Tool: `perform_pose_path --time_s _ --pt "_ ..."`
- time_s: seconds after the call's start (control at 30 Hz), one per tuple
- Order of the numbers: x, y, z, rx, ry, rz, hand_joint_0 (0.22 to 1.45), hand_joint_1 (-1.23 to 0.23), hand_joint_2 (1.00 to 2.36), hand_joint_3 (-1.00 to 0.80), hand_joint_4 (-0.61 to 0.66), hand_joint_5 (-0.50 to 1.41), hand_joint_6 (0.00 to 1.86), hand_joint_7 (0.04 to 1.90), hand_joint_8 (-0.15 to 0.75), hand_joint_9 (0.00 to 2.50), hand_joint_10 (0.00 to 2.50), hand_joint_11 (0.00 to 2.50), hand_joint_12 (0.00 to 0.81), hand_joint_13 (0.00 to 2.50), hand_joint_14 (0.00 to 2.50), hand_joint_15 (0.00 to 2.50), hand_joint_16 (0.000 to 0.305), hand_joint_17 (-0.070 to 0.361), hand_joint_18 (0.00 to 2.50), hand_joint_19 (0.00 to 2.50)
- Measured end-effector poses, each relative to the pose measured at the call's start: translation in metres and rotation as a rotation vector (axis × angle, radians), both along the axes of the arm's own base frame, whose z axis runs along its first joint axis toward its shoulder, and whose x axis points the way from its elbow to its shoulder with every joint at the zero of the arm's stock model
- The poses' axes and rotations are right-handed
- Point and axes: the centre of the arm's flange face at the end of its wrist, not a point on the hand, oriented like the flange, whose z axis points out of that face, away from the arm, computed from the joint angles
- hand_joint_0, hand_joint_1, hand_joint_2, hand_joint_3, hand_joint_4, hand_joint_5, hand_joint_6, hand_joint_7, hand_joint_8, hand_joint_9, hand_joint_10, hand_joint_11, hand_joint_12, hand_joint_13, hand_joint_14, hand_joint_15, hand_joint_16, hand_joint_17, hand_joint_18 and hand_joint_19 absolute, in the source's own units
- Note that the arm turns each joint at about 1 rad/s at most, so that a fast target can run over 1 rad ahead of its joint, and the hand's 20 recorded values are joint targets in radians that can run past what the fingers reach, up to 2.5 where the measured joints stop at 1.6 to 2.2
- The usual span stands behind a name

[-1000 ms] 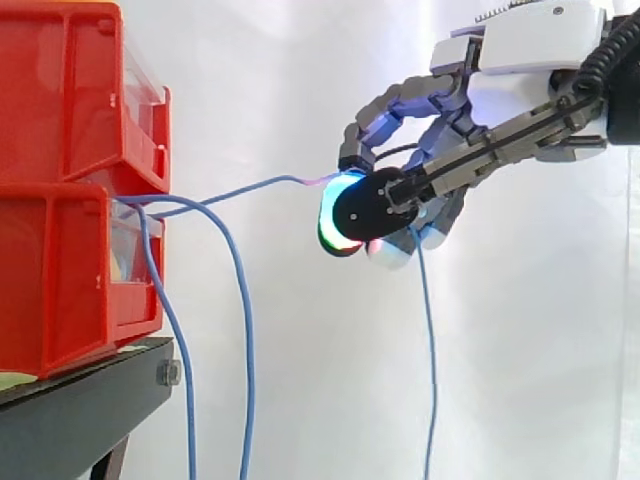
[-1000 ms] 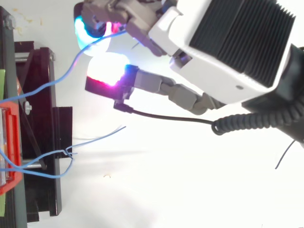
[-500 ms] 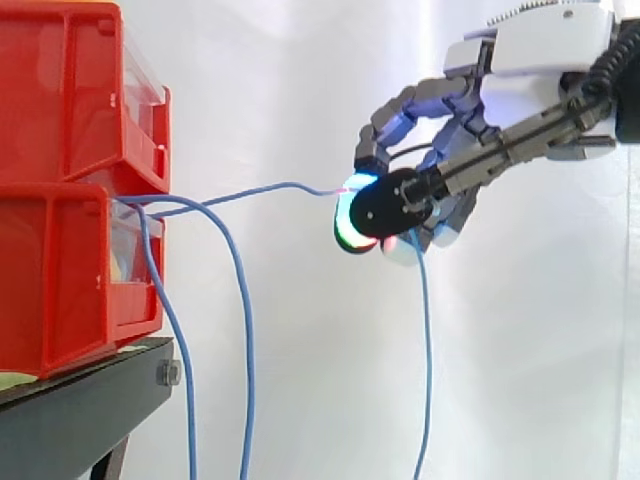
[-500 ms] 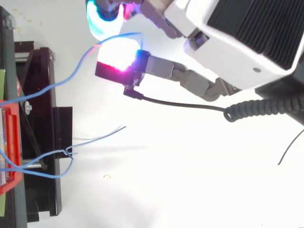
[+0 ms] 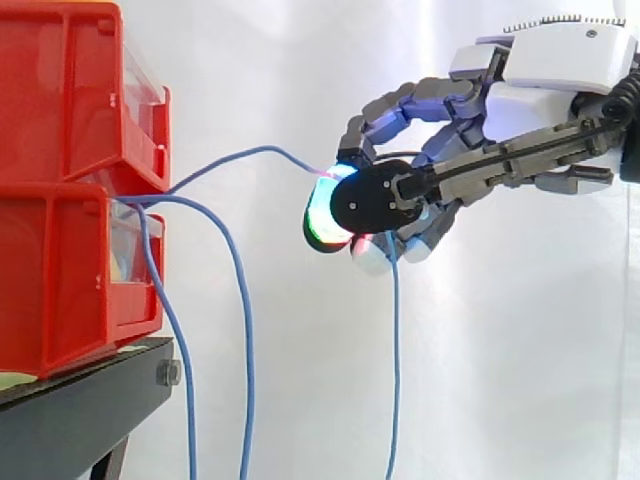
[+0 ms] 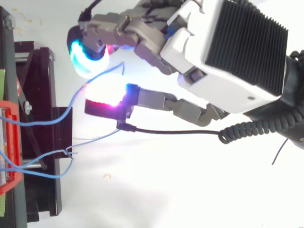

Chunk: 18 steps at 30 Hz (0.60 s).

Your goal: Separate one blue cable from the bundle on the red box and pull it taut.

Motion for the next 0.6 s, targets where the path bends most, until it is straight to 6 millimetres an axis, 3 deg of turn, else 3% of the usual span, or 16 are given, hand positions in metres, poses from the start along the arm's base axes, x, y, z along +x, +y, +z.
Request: perform_pose_path --time_s 0.6 --pt "-0.020 0.004 0.000 0.386 -0.025 0.073 0.61 -0.72 1.01 -0.30 0.16 -0.14 0.83 0.99 0.350 0.96 0.01 0.42 0.386 0.89 0.01 0.36 0.046 0.105 0.77 0.49"
